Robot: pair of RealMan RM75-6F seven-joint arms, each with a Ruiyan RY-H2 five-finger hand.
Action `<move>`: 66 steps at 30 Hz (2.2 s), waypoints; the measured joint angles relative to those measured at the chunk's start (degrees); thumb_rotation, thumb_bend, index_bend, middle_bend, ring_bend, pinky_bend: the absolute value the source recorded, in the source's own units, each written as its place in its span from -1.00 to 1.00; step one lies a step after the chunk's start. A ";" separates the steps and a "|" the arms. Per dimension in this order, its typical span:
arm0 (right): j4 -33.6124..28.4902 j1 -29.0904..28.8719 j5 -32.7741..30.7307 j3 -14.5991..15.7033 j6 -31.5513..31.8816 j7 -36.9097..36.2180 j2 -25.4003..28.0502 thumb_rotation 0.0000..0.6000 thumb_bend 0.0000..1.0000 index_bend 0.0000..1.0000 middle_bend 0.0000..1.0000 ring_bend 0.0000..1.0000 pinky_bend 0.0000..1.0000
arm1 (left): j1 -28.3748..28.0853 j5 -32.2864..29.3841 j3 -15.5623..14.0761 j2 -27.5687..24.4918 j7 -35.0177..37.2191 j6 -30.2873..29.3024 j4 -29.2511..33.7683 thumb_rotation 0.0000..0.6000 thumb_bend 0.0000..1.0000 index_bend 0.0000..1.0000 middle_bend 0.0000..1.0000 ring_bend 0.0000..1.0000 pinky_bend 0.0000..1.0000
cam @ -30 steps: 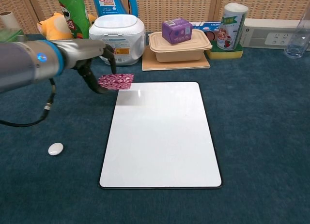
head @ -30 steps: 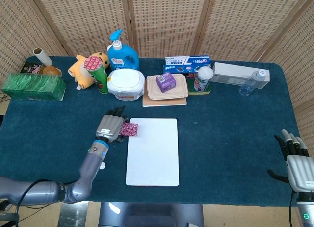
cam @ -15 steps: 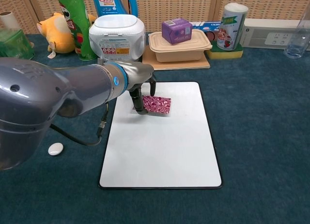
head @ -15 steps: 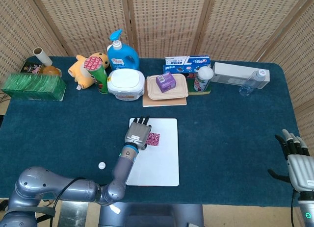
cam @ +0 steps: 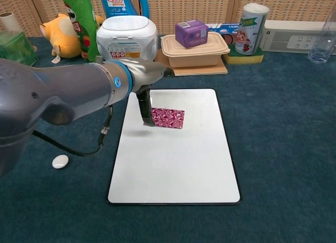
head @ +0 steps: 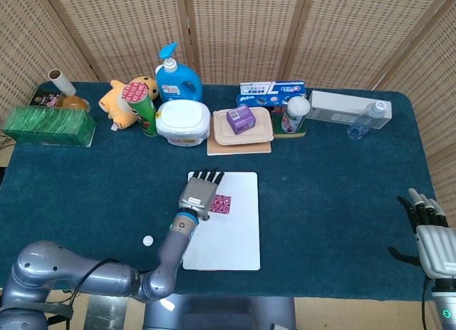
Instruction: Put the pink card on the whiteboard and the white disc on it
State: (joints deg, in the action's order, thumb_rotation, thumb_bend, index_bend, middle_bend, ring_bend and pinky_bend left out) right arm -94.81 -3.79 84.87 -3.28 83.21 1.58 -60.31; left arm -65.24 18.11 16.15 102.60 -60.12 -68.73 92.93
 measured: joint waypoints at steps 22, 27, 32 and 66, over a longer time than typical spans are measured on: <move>-0.36 0.03 0.08 0.34 0.00 2.06 -0.81 1.00 -1.00 -0.84 -1.00 -1.00 -1.00 | 19.79 41.54 -20.55 -22.12 31.38 -0.06 6.69 1.00 -0.74 -0.99 -1.00 -1.00 -0.78; -0.43 -0.03 -0.07 0.33 -0.18 2.28 -0.90 1.00 -1.00 -0.84 -1.00 -1.00 -1.00 | 24.15 54.00 -25.63 -23.88 39.68 -0.45 2.97 1.00 -0.72 -0.79 -1.00 -1.00 -0.78; -0.59 0.12 0.33 0.53 0.15 2.39 -0.91 1.00 -1.00 -0.84 -1.00 -1.00 -1.00 | 29.15 62.25 -31.20 -25.27 43.58 -0.96 0.96 1.00 -0.71 -0.60 -1.00 -1.00 -0.78; -0.28 -0.21 -0.43 0.28 -0.67 1.06 -0.66 1.00 -1.00 -0.84 -1.00 -1.00 -1.00 | 33.50 59.16 -24.67 -21.13 32.21 7.64 0.59 1.00 -0.58 -0.18 -1.00 -1.00 -0.78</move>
State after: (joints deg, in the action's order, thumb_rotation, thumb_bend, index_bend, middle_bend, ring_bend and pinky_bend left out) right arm -95.09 -4.00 84.44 -3.00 82.54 2.64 -60.97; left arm -31.74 77.27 -8.52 81.47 -27.91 -61.09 93.52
